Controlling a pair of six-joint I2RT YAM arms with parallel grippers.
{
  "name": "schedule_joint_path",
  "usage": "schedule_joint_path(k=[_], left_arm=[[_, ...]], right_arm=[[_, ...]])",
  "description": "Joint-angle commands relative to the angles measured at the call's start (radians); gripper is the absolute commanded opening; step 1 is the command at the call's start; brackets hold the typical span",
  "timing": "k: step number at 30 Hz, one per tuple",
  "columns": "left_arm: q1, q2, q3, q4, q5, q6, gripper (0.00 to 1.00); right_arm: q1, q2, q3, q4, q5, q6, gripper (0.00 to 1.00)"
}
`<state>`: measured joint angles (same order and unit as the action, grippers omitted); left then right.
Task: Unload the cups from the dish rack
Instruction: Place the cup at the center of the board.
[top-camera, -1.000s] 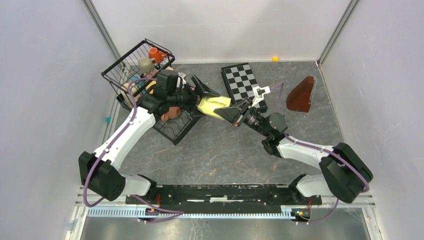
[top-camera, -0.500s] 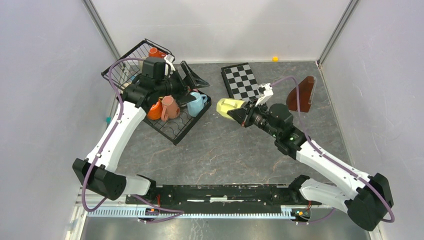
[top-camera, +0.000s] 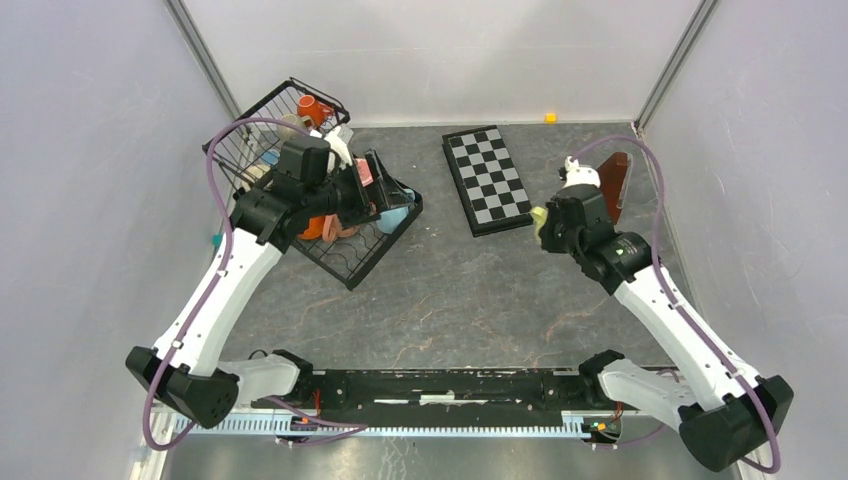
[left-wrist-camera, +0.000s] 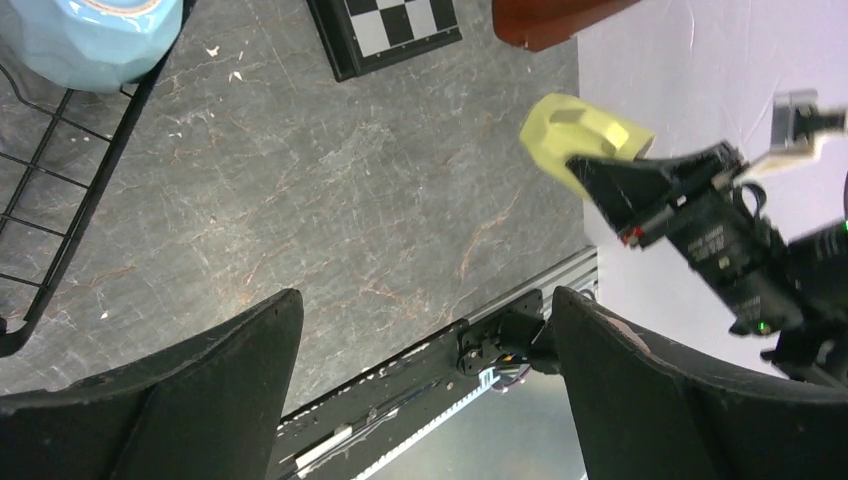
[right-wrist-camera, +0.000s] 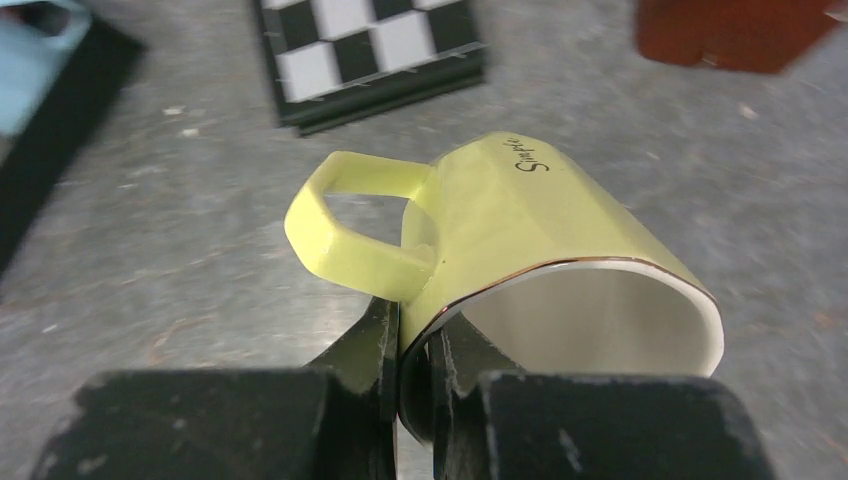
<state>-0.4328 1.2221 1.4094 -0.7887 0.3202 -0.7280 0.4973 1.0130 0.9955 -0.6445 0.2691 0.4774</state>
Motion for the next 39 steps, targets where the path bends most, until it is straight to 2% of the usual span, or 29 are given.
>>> schedule_joint_path(k=[1,7,16,29,35,39], left_arm=[[-0.039,-0.029,-0.025,-0.009,-0.028,0.093,1.0],[-0.073,-0.03,-0.031,-0.009,-0.023,0.11,1.0],[-0.074,-0.027,-0.056,-0.006,-0.011,0.121,1.0],[-0.075,-0.006,-0.077,0.008,-0.012,0.134,1.0],[-0.075,0.006,-0.082,0.019,0.002,0.132,1.0],[-0.075,0.007,-0.085,0.023,0.002,0.133,1.0]], right_arm=[[-0.133,0.031,0.032,-0.085,0.044,-0.105,0.0],[-0.309,0.12,-0.051,-0.002,-0.125,-0.177,0.0],[-0.432,0.33,-0.003,0.029,-0.154,-0.238,0.0],[-0.618,0.403,0.011,0.025,-0.206,-0.286,0.01],[-0.62,0.438,0.047,0.004,-0.183,-0.284,0.12],[-0.62,0.436,0.07,-0.006,-0.171,-0.28,0.33]])
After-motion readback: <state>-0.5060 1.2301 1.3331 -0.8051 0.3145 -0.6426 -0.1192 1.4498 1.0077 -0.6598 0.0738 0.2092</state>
